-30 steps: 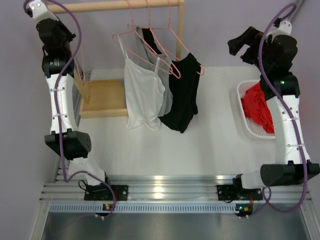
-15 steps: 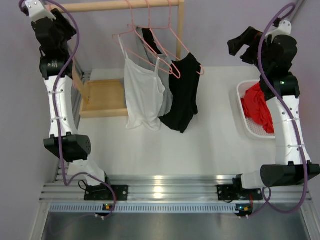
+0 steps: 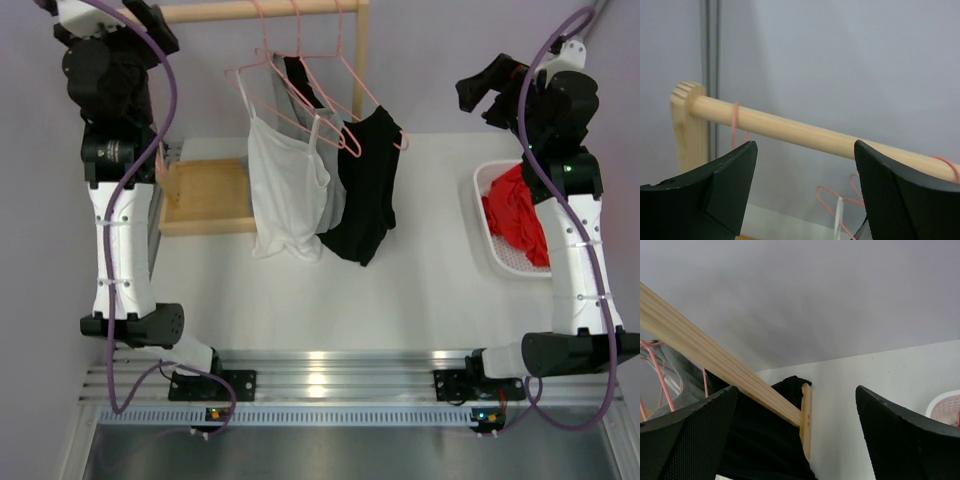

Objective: Remove the tank top from the hanger

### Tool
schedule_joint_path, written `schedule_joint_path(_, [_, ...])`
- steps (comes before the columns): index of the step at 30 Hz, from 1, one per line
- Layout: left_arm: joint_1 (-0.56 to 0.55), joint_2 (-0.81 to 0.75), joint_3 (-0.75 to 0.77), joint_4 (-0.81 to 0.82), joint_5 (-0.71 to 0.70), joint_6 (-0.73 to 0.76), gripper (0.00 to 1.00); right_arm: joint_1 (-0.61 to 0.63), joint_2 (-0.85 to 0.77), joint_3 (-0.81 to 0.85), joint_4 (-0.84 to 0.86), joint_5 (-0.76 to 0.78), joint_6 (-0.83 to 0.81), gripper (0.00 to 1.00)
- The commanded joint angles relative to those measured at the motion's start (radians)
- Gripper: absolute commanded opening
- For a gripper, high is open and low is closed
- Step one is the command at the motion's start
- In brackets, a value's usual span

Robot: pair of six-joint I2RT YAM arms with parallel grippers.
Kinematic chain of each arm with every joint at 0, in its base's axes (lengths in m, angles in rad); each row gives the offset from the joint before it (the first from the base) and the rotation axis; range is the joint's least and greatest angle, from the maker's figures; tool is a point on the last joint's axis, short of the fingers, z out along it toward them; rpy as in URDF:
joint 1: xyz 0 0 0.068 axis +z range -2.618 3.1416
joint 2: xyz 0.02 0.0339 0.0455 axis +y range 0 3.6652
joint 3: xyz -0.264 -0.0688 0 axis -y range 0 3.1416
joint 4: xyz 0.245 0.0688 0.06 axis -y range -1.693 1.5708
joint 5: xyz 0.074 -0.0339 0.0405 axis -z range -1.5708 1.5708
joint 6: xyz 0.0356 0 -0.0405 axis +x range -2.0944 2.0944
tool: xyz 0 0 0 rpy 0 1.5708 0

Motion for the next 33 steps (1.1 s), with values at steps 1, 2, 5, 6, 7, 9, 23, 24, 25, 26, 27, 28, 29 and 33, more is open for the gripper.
schedule_joint_path(1, [-0.118, -0.001, 0.034, 0.031, -0.133, 0.139, 0.84, 0.016, -0.023, -0.002, 0.059, -0.022, 0.005, 0.99])
schedule_joint_path(2, [-0.15, 0.001, 0.034, 0.031, -0.159, 0.143, 0.85, 0.015, -0.021, -0.002, 0.057, -0.025, 0.007, 0.99])
schedule_joint_path(5, [-0.219, 0.002, 0.023, 0.031, -0.187, 0.139, 0.86, 0.016, -0.024, -0.007, 0.063, -0.029, 0.007, 0.99])
schedule_joint_path(6, [-0.239, 0.01, 0.023, 0.031, -0.222, 0.152, 0.87, 0.016, -0.026, -0.008, 0.063, -0.031, 0.007, 0.99])
schedule_joint_path(7, [-0.259, 0.015, 0.026, 0.031, -0.241, 0.159, 0.87, 0.016, -0.029, -0.01, 0.065, -0.033, 0.007, 0.99])
schedule_joint_path(9, [-0.314, 0.028, 0.032, 0.031, -0.275, 0.174, 0.88, 0.016, -0.03, -0.012, 0.065, -0.033, 0.002, 0.99])
schedule_joint_path(23, [-0.525, 0.179, 0.106, 0.066, -0.416, 0.271, 0.92, 0.015, -0.09, -0.057, 0.062, -0.031, -0.024, 1.0])
schedule_joint_path(24, [-0.528, 0.186, 0.106, 0.065, -0.42, 0.266, 0.92, 0.016, -0.095, -0.062, 0.06, -0.031, -0.019, 0.99])
schedule_joint_path(25, [-0.528, 0.196, 0.106, 0.066, -0.424, 0.261, 0.92, 0.016, -0.103, -0.065, 0.06, -0.029, -0.018, 1.0])
schedule_joint_path(26, [-0.528, 0.218, 0.106, 0.068, -0.424, 0.252, 0.92, 0.016, -0.107, -0.073, 0.06, -0.029, -0.018, 0.99])
schedule_joint_path(27, [-0.528, 0.229, 0.109, 0.068, -0.422, 0.248, 0.92, 0.015, -0.11, -0.076, 0.06, -0.029, -0.015, 0.99])
schedule_joint_path(28, [-0.529, 0.24, 0.115, 0.065, -0.421, 0.243, 0.92, 0.015, -0.116, -0.08, 0.06, -0.033, -0.015, 0.99])
schedule_joint_path(29, [-0.529, 0.255, 0.114, 0.065, -0.417, 0.229, 0.92, 0.016, -0.119, -0.084, 0.059, -0.036, -0.015, 0.99])
schedule_joint_path(33, [-0.529, 0.285, 0.117, 0.069, -0.41, 0.218, 0.91, 0.015, -0.138, -0.093, 0.059, -0.039, -0.026, 0.99])
